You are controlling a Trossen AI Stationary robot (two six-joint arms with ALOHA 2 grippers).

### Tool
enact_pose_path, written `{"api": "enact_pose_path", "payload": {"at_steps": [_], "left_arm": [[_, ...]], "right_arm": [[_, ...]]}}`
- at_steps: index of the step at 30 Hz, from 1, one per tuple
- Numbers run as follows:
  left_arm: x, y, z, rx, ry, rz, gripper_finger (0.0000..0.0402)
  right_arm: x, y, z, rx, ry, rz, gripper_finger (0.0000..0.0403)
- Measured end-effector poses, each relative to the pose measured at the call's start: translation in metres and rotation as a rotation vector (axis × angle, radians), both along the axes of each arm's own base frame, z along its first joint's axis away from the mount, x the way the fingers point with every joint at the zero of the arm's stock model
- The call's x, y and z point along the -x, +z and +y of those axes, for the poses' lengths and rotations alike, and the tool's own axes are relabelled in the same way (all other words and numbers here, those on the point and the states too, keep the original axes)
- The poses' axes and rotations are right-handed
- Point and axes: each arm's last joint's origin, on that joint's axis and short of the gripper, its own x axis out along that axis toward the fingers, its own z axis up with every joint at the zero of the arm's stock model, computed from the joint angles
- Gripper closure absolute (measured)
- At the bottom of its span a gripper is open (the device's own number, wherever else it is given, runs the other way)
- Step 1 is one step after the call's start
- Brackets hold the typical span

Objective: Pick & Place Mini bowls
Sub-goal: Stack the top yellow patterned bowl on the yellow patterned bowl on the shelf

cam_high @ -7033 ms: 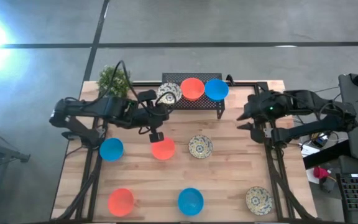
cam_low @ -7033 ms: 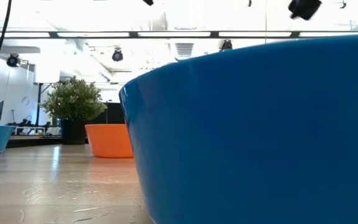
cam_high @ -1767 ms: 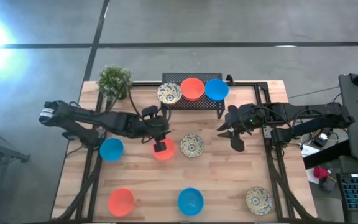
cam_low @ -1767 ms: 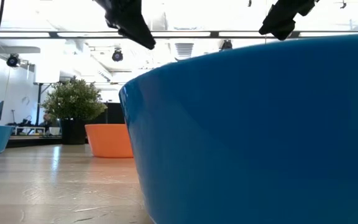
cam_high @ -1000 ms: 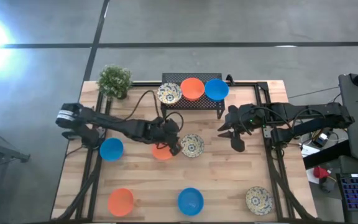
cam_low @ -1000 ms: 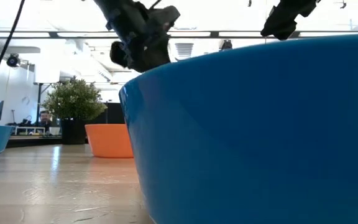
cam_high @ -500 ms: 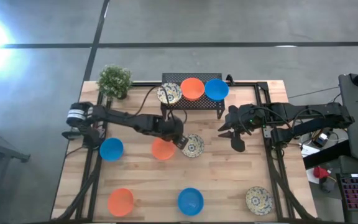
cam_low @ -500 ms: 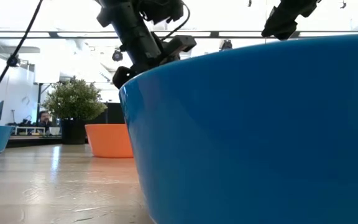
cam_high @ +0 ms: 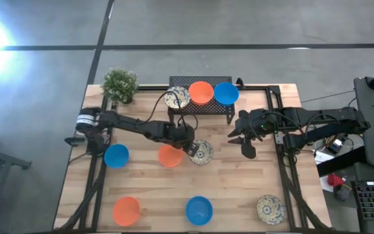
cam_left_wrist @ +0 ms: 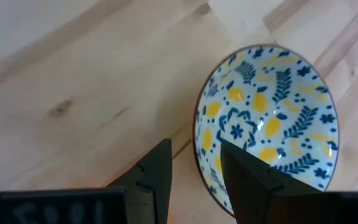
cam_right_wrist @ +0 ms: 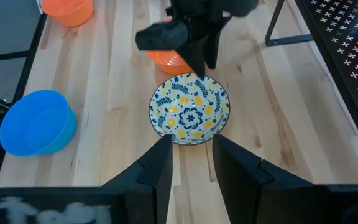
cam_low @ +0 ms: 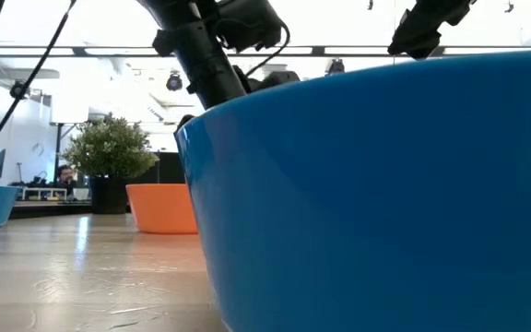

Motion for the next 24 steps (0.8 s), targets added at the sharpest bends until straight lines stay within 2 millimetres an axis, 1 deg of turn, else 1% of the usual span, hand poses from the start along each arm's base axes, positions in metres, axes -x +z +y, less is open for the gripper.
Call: {"api": "enact_pose_path", "payload": {"at_steps": [3,12,19,24], "left_arm": [[-0.001,-0.003,0.000,-0.005,-0.013,0.012,0.0273],[-0.003,-0.005,0.001,-0.009,-0.014,0.001,0.0273],[-0.010,-0.020,0.001,-0.012,-0.018,0.010,0.0273],[-0.011,-0.024,0.002,-0.013,-0.019,0.020,0.0273]], "right_arm": [[0.000,0.000,0.000,0.000,0.000,0.000,0.0291],[0.000,0.000,0.000,0.000,0.000,0.000,0.0291],[0.000,0.000,0.000,0.001,-0.001,0.000,0.0291],[0.000,0.000,0.000,0.001,-0.001,0.000,0.0291]]}}
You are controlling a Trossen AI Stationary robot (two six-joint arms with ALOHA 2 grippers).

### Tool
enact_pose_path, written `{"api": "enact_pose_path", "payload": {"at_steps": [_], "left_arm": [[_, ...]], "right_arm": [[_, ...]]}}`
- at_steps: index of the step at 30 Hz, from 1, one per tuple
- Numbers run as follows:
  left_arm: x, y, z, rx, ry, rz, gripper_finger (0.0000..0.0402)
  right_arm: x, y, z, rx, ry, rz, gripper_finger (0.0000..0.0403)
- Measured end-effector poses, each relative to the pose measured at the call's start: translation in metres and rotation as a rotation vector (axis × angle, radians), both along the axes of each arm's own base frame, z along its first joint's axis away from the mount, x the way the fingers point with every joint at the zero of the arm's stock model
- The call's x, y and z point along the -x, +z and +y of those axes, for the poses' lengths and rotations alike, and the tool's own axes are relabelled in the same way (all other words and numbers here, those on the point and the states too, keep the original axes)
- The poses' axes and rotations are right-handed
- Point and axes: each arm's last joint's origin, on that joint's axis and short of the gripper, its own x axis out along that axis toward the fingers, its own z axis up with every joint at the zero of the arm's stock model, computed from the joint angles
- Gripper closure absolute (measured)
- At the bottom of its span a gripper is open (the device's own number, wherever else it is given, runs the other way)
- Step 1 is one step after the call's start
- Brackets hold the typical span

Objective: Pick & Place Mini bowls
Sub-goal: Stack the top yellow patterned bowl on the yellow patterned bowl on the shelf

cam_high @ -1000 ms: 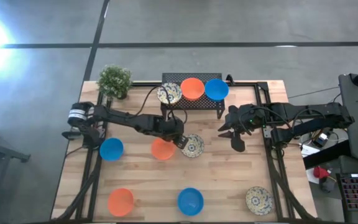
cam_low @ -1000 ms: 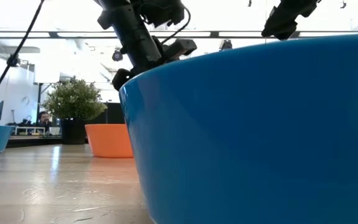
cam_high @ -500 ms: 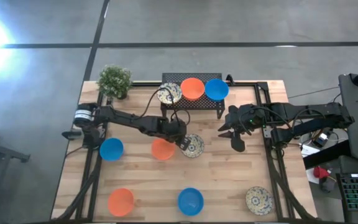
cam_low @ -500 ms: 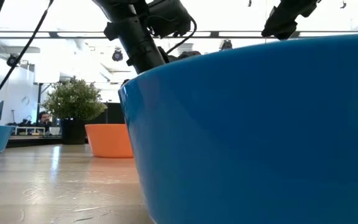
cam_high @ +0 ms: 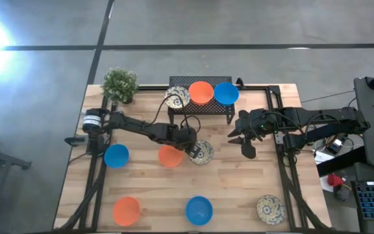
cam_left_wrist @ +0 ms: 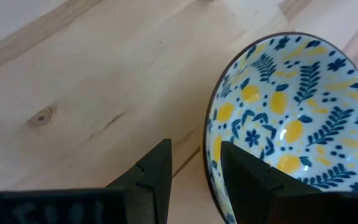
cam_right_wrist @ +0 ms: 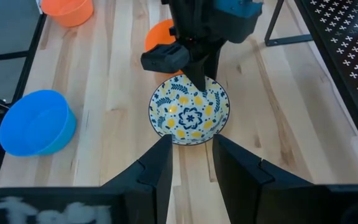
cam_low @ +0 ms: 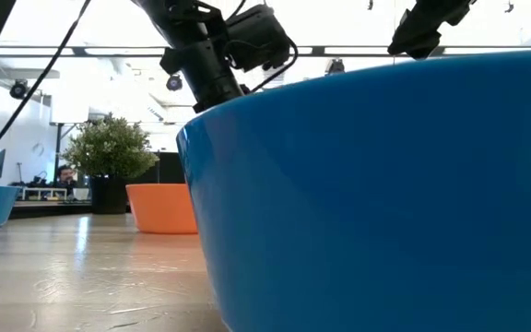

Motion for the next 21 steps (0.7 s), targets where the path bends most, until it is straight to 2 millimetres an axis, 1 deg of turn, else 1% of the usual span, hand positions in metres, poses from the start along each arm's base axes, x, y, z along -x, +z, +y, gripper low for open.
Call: {"api": "enact_pose_path", "payload": {"at_steps": [4,7,10,15,17,21], "left_arm": [[-0.0001,-0.0018,-0.0001,0.002,-0.001,0.007,0.0274],[-0.0002,-0.0015,-0.0001,0.003,-0.003,0.005,0.0283],[-0.0002,-0.0015,-0.0001,-0.011,-0.024,0.007,0.0312],[-0.0005,-0.0011,-0.0001,-0.028,-0.050,0.007,0.0382],[-0.0010,0.0008,-0.0004,-0.029,-0.059,-0.002,0.0392],[-0.0009,0.0009,-0.0003,-0.028,-0.061,-0.002,0.0395]], "right_arm": [[0.0000,0.0000,0.0000,0.000,0.000,0.000,0.0291],[0.0000,0.0000,0.0000,0.000,0.000,0.000,0.0291],[0.0000,0.0000,0.0000,0.000,0.001,0.000,0.0291],[0.0000,0.0000,0.0000,0.000,0.001,0.000,0.0291],[0.0000,0.0000,0.0000,0.000,0.001,0.000,0.0291],[0.0000,0.0000,0.0000,0.000,0.001,0.000,0.0291]]}}
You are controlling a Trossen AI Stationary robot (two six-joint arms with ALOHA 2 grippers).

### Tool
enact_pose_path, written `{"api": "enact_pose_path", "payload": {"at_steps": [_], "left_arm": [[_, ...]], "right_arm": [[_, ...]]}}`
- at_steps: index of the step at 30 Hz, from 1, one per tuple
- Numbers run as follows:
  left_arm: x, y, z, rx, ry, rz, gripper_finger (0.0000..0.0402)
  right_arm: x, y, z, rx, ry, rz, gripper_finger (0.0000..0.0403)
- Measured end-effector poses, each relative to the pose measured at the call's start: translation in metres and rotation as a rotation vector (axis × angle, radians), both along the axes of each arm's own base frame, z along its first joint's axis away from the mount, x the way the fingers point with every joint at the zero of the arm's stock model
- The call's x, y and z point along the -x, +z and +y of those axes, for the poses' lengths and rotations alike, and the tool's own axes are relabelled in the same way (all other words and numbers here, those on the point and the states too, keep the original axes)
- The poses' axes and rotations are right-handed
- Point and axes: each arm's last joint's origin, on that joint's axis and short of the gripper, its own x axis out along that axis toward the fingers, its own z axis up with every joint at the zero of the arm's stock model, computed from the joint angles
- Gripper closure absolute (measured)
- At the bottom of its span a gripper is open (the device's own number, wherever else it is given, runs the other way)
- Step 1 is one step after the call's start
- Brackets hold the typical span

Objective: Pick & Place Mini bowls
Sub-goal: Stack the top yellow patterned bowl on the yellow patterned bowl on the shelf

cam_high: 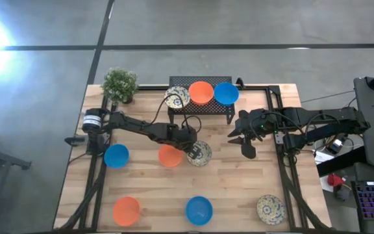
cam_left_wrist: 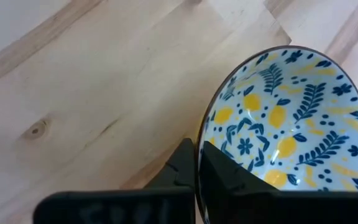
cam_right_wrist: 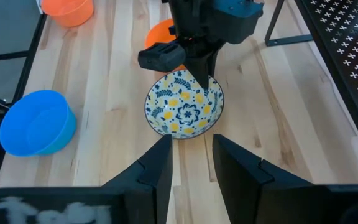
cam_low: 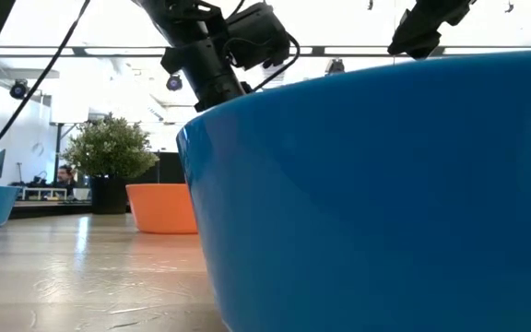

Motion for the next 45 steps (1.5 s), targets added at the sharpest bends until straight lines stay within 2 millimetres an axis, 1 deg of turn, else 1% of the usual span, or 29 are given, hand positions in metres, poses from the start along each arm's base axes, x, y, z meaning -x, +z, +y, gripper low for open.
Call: {"api": "enact_pose_path", "payload": {"at_steps": [16,19,26,29,35,41,45], "left_arm": [[0.000,0.000,0.000,-0.007,-0.005,-0.002,0.0399],[-0.002,0.003,0.000,-0.018,-0.023,-0.007,0.0400],[-0.009,0.017,-0.001,-0.019,-0.068,-0.034,0.0400],[-0.009,0.020,-0.001,-0.014,-0.083,-0.020,0.0400],[-0.013,0.031,-0.003,0.035,-0.120,-0.033,0.0400],[-0.017,0.049,-0.003,0.059,-0.158,-0.046,0.0400],[-0.017,0.067,-0.004,0.061,-0.177,-0.055,0.0400]], "right_arm": [[0.000,0.000,0.000,0.011,0.011,-0.001,0.0291],[0.000,0.000,0.000,0.013,0.013,-0.001,0.0291],[0.000,0.000,0.000,0.012,0.012,-0.001,0.0291],[0.000,0.000,0.000,0.013,0.012,-0.001,0.0291],[0.000,0.000,0.000,0.011,0.010,0.005,0.0291],[0.001,-0.001,0.000,0.011,0.010,0.007,0.0291],[0.001,-0.001,0.000,0.011,0.010,0.010,0.0291]]}}
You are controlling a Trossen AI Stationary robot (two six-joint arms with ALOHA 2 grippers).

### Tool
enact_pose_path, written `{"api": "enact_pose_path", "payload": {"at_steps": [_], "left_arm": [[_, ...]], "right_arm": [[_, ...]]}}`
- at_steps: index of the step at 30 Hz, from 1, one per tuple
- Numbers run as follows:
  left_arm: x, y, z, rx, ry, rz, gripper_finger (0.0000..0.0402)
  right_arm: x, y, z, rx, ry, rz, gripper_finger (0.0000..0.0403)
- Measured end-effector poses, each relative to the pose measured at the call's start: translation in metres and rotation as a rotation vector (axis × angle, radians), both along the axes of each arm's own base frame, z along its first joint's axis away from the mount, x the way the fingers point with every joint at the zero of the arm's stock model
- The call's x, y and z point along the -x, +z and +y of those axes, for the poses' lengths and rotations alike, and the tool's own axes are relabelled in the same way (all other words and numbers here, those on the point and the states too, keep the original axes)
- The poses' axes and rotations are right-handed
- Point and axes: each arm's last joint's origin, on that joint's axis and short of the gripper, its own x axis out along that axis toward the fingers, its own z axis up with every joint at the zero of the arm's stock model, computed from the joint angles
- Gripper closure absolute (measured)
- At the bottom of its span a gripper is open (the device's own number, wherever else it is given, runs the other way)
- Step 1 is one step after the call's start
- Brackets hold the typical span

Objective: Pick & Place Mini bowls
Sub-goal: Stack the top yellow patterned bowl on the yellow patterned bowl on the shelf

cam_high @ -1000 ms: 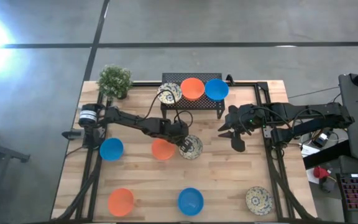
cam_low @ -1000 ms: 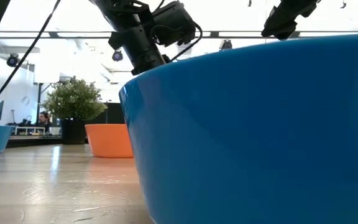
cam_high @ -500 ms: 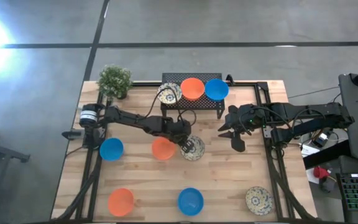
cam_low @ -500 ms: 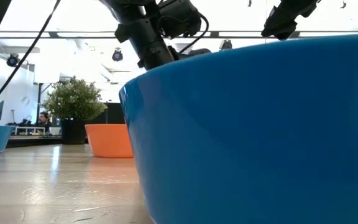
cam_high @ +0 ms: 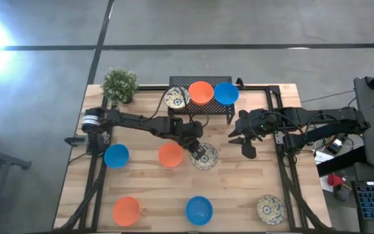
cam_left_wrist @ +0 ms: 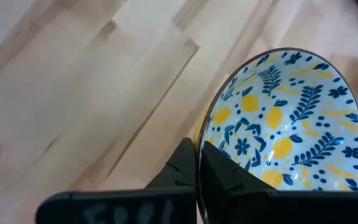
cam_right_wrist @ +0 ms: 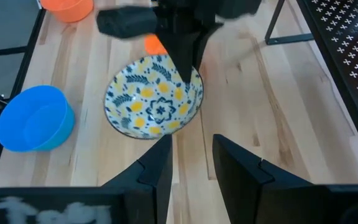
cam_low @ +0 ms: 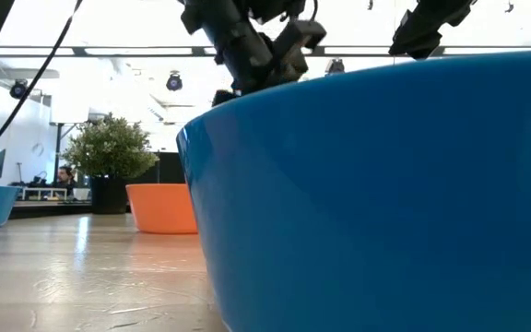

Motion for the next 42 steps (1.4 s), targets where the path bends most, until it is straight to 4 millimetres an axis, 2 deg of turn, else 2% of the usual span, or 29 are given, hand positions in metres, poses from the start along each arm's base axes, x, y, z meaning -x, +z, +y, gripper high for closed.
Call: {"api": "enact_pose_path", "payload": {"at_steps": [6,15,25,30,35,42], "left_arm": [[0.005,0.032,0.004,-0.011,-0.021,-0.013,0.0401],[0.020,0.068,0.019,-0.016,0.005,0.010,0.0401],[0.045,0.115,0.039,-0.025,0.059,-0.067,0.0401],[0.064,0.138,0.053,-0.030,0.107,-0.100,0.0401],[0.084,0.149,0.074,-0.037,0.177,-0.088,0.0401],[0.102,0.151,0.111,-0.059,0.275,-0.056,0.0401]], "right_arm": [[0.001,-0.001,0.000,-0.001,-0.002,0.022,0.0291],[0.002,-0.002,0.000,-0.005,-0.004,0.030,0.0291],[0.002,-0.002,0.000,-0.005,-0.004,0.035,0.0291],[0.002,-0.002,0.000,-0.005,-0.005,0.034,0.0291],[0.002,-0.001,0.000,-0.005,-0.004,0.032,0.0291],[0.002,-0.001,0.000,-0.005,-0.004,0.032,0.0291]]}}
